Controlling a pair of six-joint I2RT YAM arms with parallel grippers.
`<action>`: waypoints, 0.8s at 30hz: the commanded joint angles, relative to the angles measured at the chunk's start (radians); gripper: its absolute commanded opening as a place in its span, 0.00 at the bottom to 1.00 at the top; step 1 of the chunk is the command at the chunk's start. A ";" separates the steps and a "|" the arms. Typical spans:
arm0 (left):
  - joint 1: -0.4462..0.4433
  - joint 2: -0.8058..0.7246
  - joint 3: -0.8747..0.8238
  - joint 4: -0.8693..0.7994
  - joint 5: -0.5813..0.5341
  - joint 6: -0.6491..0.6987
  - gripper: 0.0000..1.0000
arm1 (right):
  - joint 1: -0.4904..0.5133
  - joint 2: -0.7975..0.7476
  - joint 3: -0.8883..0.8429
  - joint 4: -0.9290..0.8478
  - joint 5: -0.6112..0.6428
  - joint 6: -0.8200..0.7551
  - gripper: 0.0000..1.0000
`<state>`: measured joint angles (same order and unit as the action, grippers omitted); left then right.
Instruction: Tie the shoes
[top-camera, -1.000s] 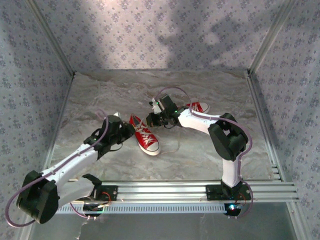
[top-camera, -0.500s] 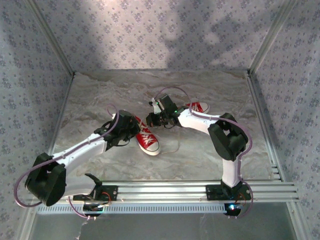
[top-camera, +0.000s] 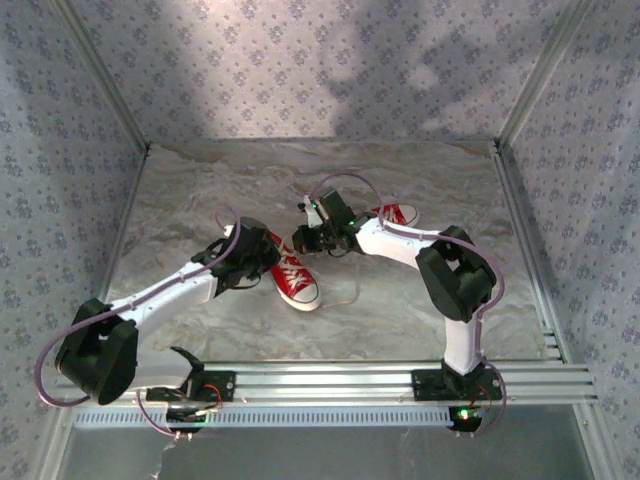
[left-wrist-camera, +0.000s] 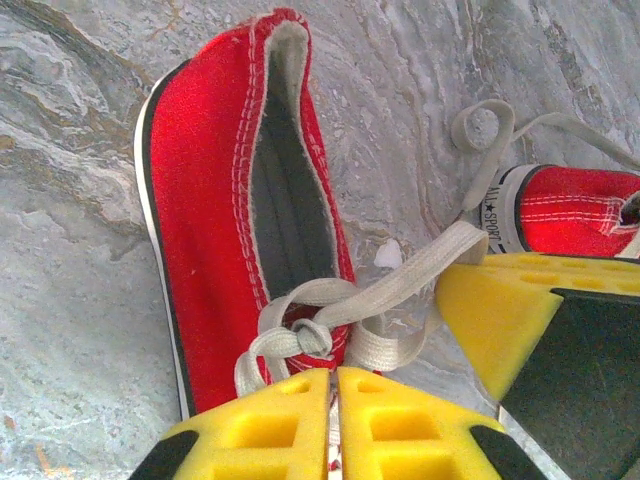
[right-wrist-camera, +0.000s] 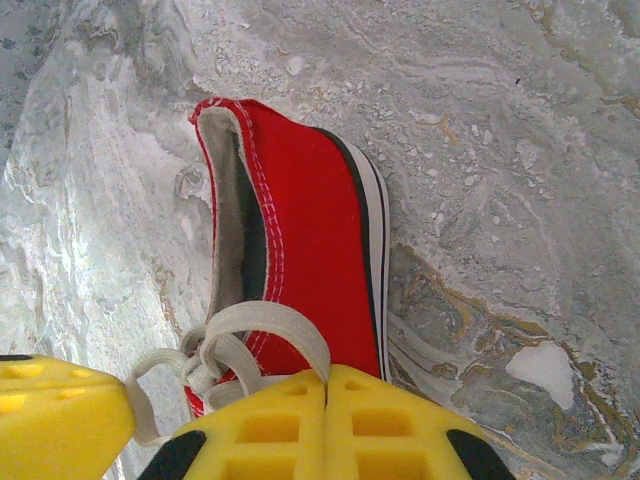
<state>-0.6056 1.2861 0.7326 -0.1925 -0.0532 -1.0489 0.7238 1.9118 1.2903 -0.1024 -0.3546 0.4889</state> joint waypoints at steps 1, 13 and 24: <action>0.004 0.000 0.014 -0.030 -0.026 -0.017 0.13 | 0.009 -0.019 0.021 -0.026 0.012 -0.014 0.00; 0.014 0.033 0.011 -0.016 -0.012 -0.023 0.16 | 0.010 -0.017 0.021 -0.026 0.013 -0.016 0.00; 0.026 0.057 0.009 0.008 0.001 -0.028 0.22 | 0.012 -0.017 0.021 -0.026 0.012 -0.015 0.00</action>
<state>-0.5880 1.3315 0.7326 -0.2016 -0.0605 -1.0672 0.7284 1.9118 1.2903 -0.1024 -0.3546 0.4889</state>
